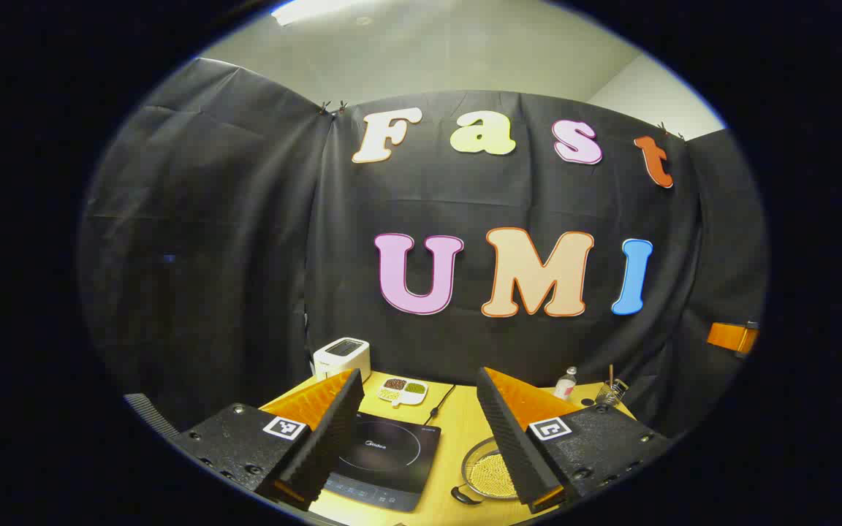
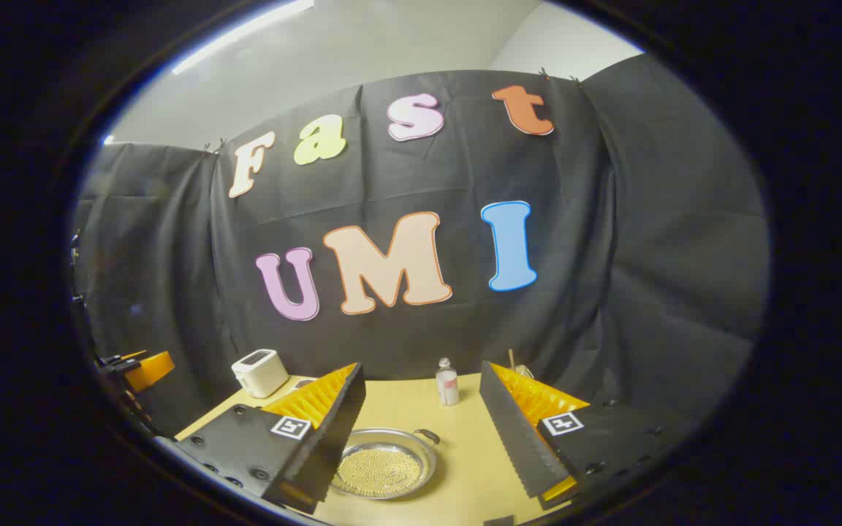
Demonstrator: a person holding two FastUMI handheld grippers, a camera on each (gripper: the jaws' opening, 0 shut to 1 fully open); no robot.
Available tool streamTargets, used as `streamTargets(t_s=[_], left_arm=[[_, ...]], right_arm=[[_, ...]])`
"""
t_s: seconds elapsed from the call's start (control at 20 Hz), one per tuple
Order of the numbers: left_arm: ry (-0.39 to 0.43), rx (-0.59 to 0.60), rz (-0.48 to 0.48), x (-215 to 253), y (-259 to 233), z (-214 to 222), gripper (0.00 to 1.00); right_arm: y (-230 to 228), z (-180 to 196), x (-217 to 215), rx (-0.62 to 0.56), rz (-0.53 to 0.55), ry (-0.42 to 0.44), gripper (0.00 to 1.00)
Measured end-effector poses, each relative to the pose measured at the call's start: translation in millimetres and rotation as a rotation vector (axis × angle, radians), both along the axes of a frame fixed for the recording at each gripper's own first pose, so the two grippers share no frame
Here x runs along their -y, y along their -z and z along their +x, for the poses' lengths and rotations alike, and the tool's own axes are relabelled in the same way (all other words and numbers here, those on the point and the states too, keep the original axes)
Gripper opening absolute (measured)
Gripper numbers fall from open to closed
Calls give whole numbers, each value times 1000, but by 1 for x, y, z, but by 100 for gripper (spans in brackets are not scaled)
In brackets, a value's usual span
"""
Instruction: First push the handle of the pot to place it horizontally, then grasp the pot with both hands and set it on the induction cooktop.
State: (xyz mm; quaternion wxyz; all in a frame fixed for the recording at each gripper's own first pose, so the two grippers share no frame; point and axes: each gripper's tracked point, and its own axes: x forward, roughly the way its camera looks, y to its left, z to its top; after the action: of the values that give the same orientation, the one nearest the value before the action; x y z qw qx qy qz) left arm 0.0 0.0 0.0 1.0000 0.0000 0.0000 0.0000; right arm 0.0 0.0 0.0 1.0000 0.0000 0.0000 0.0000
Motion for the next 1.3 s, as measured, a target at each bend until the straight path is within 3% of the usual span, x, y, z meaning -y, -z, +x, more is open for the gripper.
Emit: streamTargets(t_s=[0.1, 0.2, 0.3, 0.55, 0.6, 0.65, 0.8, 0.85, 1.3], left_arm=[[3, -5, -3, 7, 3, 4, 95], [12, -8, -4, 12, 3, 10, 92], [14, -23, 11, 14, 6, 17, 95], [18, -26, 54, 11, 3, 23, 92], [26, -22, 52, 11, 3, 23, 95], [38, -20, 51, 12, 1, 22, 92], [60, -5, 68, 8, -2, 18, 95], [61, 0, 74, 6, -5, 16, 92], [25, 24, 41, -9, -8, -11, 91]], right_arm=[[6, 8, 1, -19, -3, -12, 92], [6, 15, 2, -19, -14, -19, 92], [5, 22, 2, -11, -22, -14, 92], [17, 34, -8, -61, -23, -18, 92], [20, 32, -10, -69, -30, -12, 98], [18, 30, -13, -67, -35, -7, 92], [12, 17, -21, -67, -61, -3, 93], [11, 15, -21, -70, -72, 0, 93], [2, -4, -33, -69, -31, -27, 92]])
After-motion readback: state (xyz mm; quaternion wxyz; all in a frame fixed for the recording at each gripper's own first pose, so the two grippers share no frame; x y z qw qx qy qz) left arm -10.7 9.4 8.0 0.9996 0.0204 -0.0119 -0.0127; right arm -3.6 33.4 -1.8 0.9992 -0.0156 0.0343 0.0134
